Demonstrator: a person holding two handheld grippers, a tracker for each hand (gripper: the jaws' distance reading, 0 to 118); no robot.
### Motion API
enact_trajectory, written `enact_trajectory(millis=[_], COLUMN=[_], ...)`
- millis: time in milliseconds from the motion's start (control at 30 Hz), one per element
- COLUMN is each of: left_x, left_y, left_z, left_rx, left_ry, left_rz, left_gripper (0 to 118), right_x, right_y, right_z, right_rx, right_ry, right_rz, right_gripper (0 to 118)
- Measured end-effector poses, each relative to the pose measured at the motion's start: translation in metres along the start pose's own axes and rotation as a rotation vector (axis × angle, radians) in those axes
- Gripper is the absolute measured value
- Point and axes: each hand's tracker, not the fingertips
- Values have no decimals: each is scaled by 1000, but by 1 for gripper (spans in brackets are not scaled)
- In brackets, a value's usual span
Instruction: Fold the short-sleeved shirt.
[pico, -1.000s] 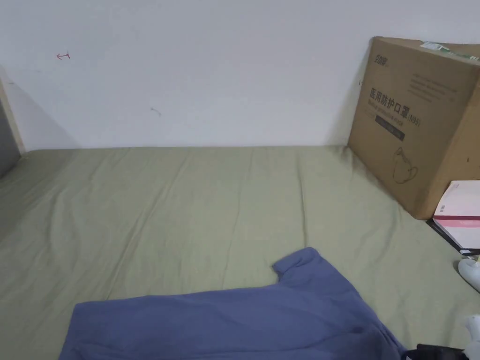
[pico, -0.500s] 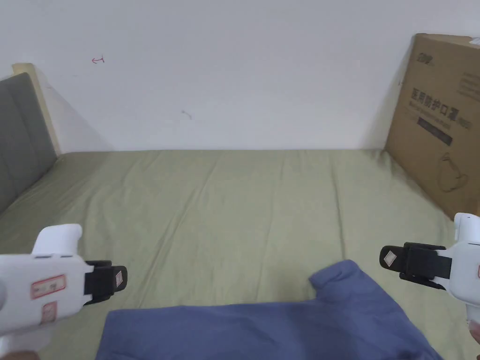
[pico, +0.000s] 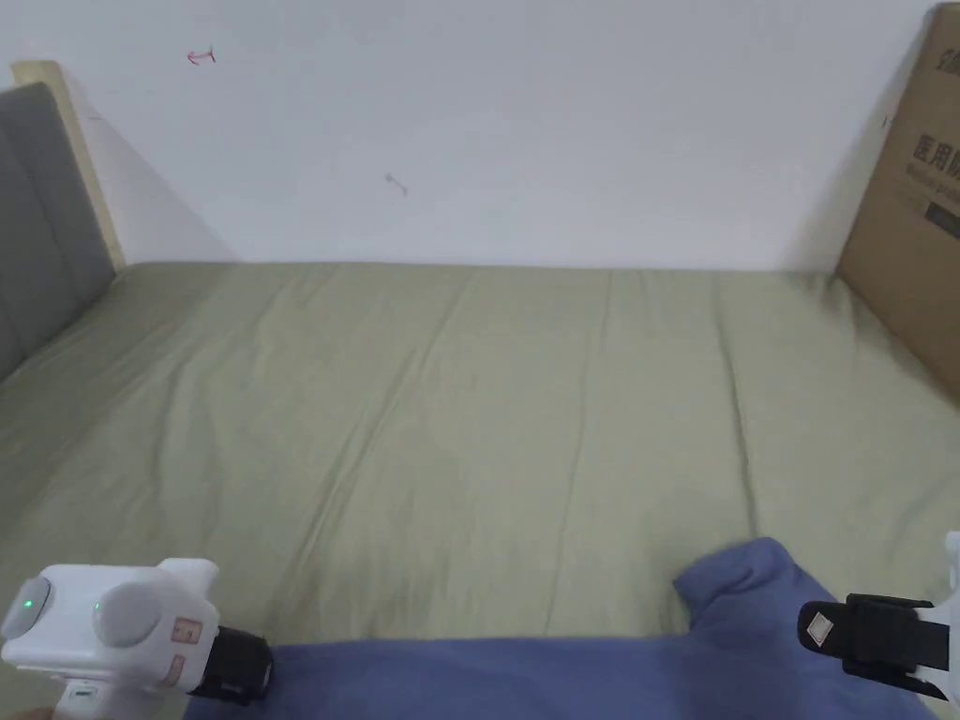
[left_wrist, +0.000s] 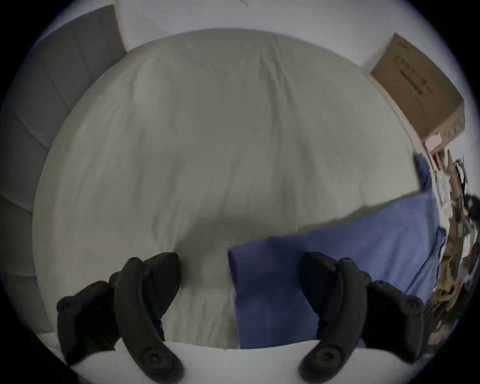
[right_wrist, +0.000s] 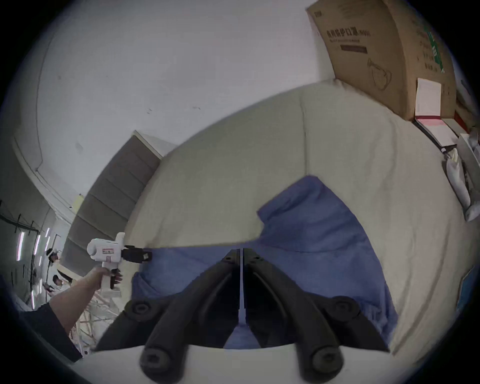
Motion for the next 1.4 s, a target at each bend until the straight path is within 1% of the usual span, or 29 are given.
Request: enact_trajectory(millis=[33, 67, 100, 133, 167, 200, 267, 300, 367, 400, 433, 467, 500, 533, 567, 633, 700, 733, 767, 800, 833, 867, 900, 1000, 1067, 1233, 1267, 1333, 1400], left_x=[7, 7, 6, 5, 9, 12, 11, 21, 27, 29, 30, 32, 34, 36, 33, 36, 32, 32, 32, 32, 31, 30, 29, 22, 20, 13, 13, 14, 16], left_y=[-4, -4, -4, -4, -6, -8, -9, -13, -14, -16, -16, -17, -19, -20, -19, -21, -20, -21, -21, -22, -22, -23, -23, -21, -17, -10, -9, -12, -18], left_z=[5, 12, 20, 28, 39, 49, 65, 81, 95, 102, 108, 113, 118, 123, 124, 129, 128, 127, 126, 126, 124, 123, 123, 121, 125, 145, 151, 161, 169], left_rx=[43, 66, 97, 131, 163, 166, 215, 234, 237, 242, 249, 256, 263, 268, 272, 274, 261, 254, 248, 247, 245, 245, 250, 284, 308, 411, 416, 429, 424], left_ry=[16, 17, -5, -12, -67, -95, -146, -134, -127, -127, -131, -135, -143, -147, -147, -147, -148, -145, -141, -140, -137, -134, -134, -147, -130, -144, -148, -155, -182], left_rz=[-24, -13, -7, -4, 3, -3, 26, 20, 2, -8, -15, -19, -21, -22, -25, -27, -26, -27, -29, -32, -34, -33, -22, 24, 35, 82, 81, 71, 42], left_gripper=[95, 77, 49, 4, 1, 1, 1, 1, 1, 1, 1, 1, 1, 1, 1, 1, 1, 1, 1, 1, 1, 1, 1, 1, 1, 1, 1, 1, 1], right_x=[3, 6, 10, 14, 18, 20, 30, 34, 39, 43, 49, 62, 69, 75, 81, 95, 102, 101, 96, 93, 89, 86, 83, 64, 56, 36, 27, 27, 28], right_y=[0, 0, 3, 6, 11, 15, 30, 39, 56, 67, 77, 84, 89, 93, 96, 97, 91, 88, 87, 88, 86, 85, 83, 90, 99, 118, 114, 106, 87], right_z=[-3, -5, -7, -9, -11, -14, -24, -31, -49, -64, -81, -100, -118, -130, -140, -163, -172, -169, -160, -152, -143, -133, -121, -88, -66, -16, -5, 13, 30], right_rx=[-9, -13, -15, -18, -21, -22, -27, -31, -45, -83, -140, -189, -222, -225, -244, -305, -358, -339, -302, -289, -280, -272, -245, -135, -65, 87, 100, 109, 110], right_ry=[-17, -25, -29, -37, -51, -66, -56, -61, -152, -205, -256, -301, -371, -412, -429, -425, -437, -432, -425, -403, -378, -316, -273, -298, -295, -259, -246, -227, -220], right_rz=[5, 10, 17, 24, 27, 30, 39, 51, 93, 101, 109, 125, 146, 156, 159, 144, 110, 121, 143, 156, 170, 168, 139, 181, 186, 147, 119, 76, 77], right_gripper=[2, 2, 2, 2, 2, 2, 2, 2, 3, 8, 30, 79, 102, 104, 104, 104, 101, 99, 90, 69, 33, 0, 0, 0, 0, 0, 0, 0, 0])
